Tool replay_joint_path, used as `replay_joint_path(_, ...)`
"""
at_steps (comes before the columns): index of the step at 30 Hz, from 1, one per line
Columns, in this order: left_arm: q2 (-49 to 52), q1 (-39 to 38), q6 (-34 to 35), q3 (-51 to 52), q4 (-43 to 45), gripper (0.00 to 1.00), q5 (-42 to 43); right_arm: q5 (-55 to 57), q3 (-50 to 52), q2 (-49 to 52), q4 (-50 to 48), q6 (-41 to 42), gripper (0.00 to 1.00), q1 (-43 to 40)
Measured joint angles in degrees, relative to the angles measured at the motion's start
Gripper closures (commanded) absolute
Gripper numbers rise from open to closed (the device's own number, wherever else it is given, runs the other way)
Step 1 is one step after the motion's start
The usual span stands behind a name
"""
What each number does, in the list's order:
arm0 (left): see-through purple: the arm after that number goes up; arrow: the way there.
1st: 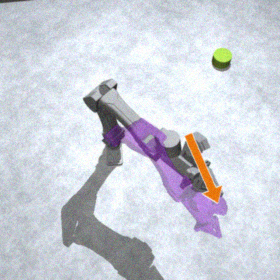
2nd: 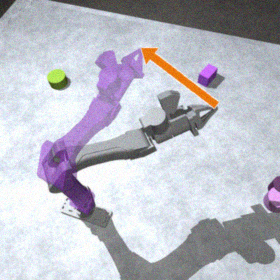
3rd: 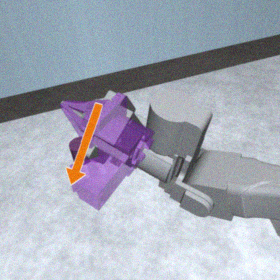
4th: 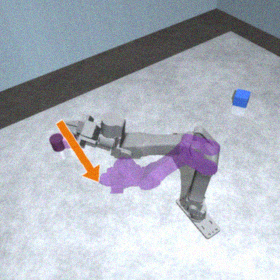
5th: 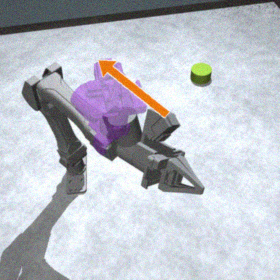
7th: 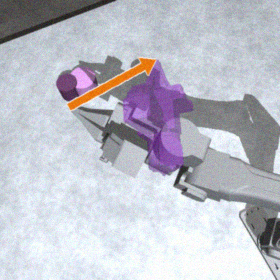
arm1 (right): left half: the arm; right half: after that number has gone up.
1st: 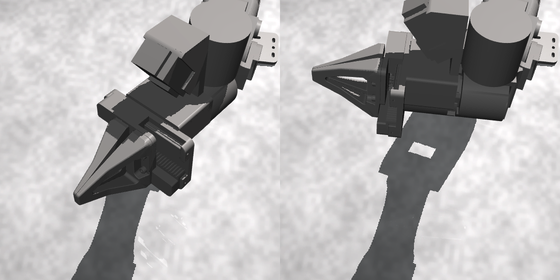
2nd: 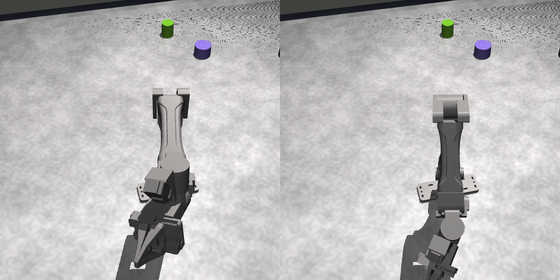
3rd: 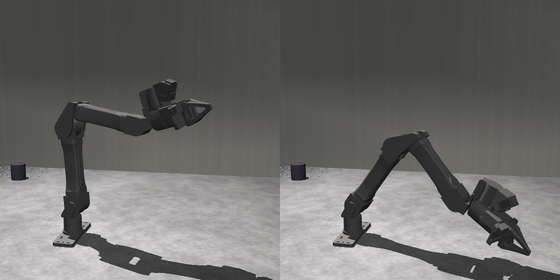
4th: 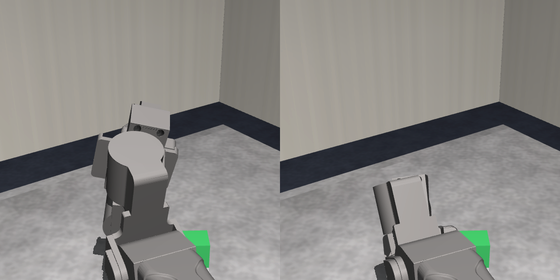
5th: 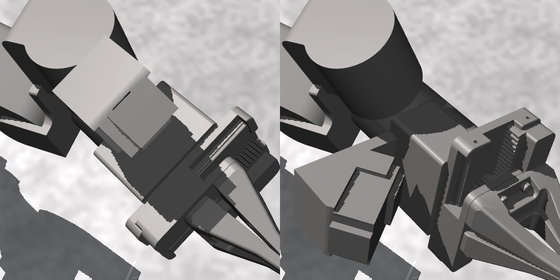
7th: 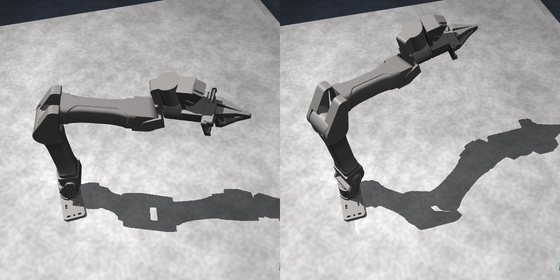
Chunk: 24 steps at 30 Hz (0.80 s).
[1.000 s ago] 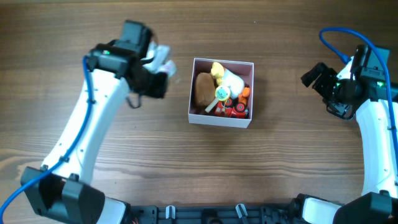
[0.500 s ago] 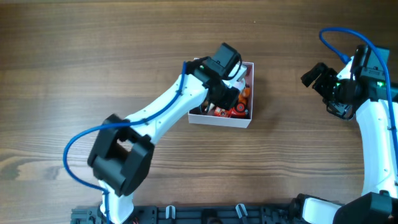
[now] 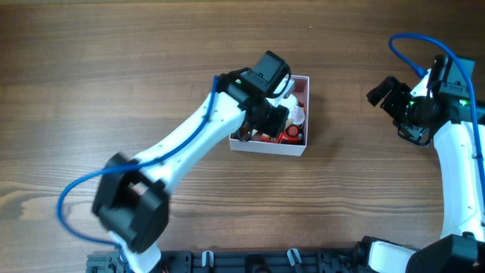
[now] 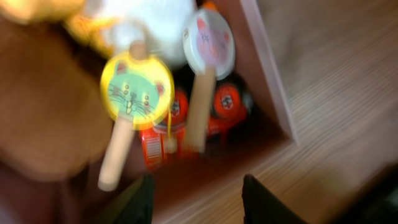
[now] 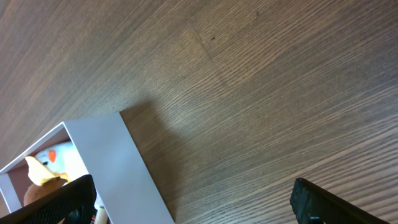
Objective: Pack container
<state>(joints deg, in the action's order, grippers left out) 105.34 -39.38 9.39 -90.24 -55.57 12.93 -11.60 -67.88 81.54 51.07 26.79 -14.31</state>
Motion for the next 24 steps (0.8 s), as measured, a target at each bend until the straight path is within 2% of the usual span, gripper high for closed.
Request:
replay_joint_path(7,-15.3,0.7,2.2,-0.4,-19.2,0.5,-5.5,0.0,0.0,0.0,0.1,0.0,0.0,0.0)
replay_joint_path(15,-17.7,0.8,6.2,-0.4,-30.7,0.53,-14.2,0.0,0.0,0.0,0.1,0.0,0.01,0.0)
replay_joint_path(20,-25.1,0.8,10.0,-0.3,-40.0,0.53,-18.0,0.0,0.0,0.0,0.1,0.0,0.0,0.0)
replay_joint_path(23,-35.0,0.7,14.3,-0.2,-40.7,0.39,-21.0,0.0,0.0,0.0,0.1,0.0,0.0,0.0)
replay_joint_path(24,-37.9,0.7,15.8,-0.2,-40.7,0.2,-21.9,0.0,0.0,0.0,0.1,0.0,0.0,0.0)
